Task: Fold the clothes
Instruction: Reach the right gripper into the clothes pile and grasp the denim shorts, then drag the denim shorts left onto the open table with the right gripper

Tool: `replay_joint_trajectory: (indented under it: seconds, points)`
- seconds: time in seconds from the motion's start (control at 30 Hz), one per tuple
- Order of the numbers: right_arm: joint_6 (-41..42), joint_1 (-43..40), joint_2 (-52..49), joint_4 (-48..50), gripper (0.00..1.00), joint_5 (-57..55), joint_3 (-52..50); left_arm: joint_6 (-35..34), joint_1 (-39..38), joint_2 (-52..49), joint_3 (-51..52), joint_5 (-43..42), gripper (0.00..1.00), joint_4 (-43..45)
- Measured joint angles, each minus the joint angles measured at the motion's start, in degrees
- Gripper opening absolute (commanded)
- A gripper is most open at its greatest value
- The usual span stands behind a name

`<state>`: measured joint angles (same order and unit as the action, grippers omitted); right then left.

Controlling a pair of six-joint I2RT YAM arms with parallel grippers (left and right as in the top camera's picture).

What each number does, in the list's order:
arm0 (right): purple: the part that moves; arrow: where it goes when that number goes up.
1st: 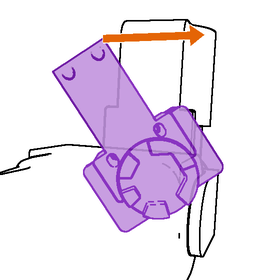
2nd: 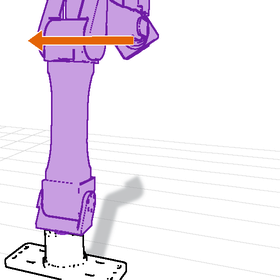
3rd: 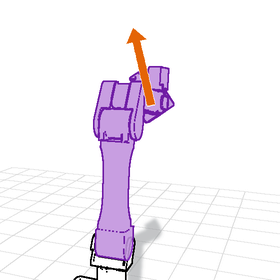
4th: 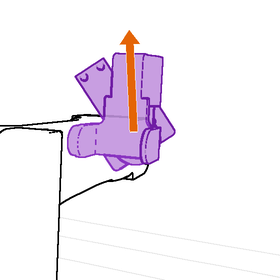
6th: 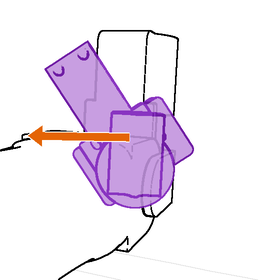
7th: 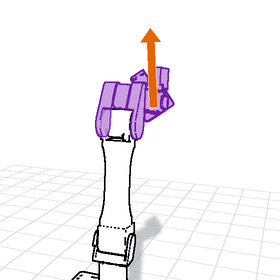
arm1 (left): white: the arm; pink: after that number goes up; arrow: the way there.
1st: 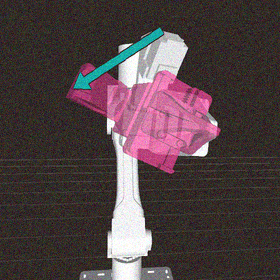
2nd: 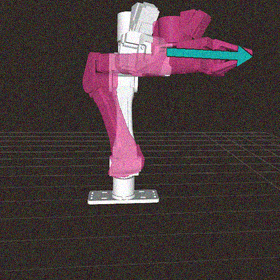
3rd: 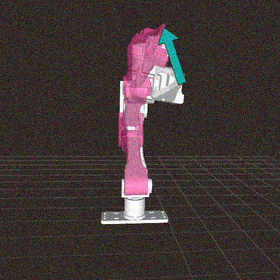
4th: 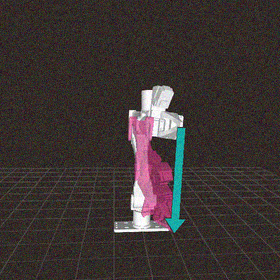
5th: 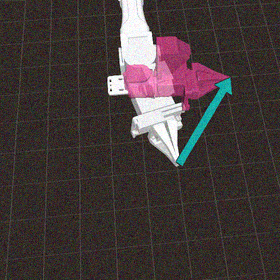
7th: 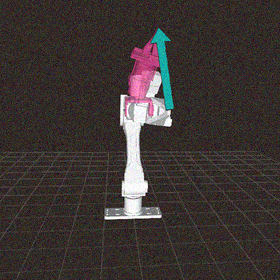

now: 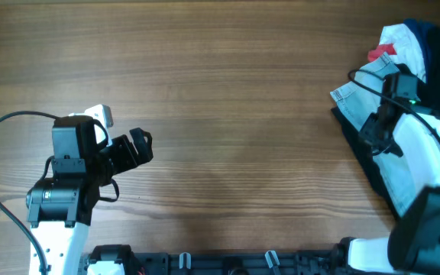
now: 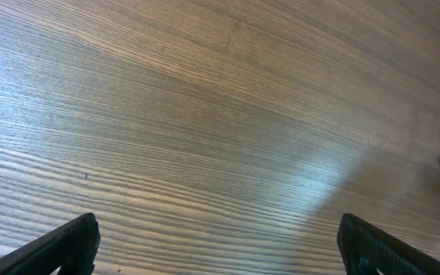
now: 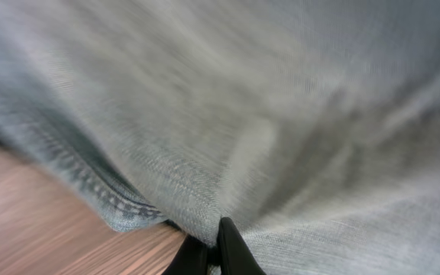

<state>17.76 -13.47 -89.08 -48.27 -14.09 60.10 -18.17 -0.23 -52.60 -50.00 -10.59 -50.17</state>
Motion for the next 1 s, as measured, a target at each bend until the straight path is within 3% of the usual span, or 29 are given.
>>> replay_joint_trajectory:
  seconds: [0.23, 0.47, 0.7, 0.77, 0.8, 0.83, 0.87, 1.0]
  points:
    - [-9.0, 2.8, 13.4, -0.1, 0.04, 19.5, 1.4, 0.0, 0.0, 0.0, 0.0, 0.0, 1.0, 0.0]
    - [-10.3, 17.8, 16.9, 0.6, 0.04, 24.0, 1.4, 0.0, 0.0, 0.0, 0.0, 0.0, 1.0, 0.0]
    - [-2.4, 29.2, 16.9, 20.8, 0.08, 29.2, 1.4, 0.0, 0.0, 0.0, 0.0, 0.0, 1.0, -0.2]
    - [-0.4, 31.0, 16.9, 24.9, 0.13, 30.7, 1.4, 0.0, 0.0, 0.0, 0.0, 0.0, 1.0, -0.1]
    - [0.9, 32.4, 16.6, 27.4, 0.25, 32.1, 1.4, 0.0, 0.0, 0.0, 0.0, 0.0, 1.0, -0.1]
    - [1.7, 33.5, 16.1, 29.2, 0.42, 33.1, 1.4, 0.0, 0.0, 0.0, 0.0, 0.0, 1.0, -0.1]
    - [2.1, 34.6, 15.3, 30.2, 0.52, 34.1, 1.7, 0.0, 0.0, 0.0, 0.0, 0.0, 1.0, -0.1]
    - [3.6, 36.3, 10.9, 28.1, 0.65, 35.9, 2.3, 0.0, 0.0, 0.0, 0.0, 0.0, 1.0, -0.1]
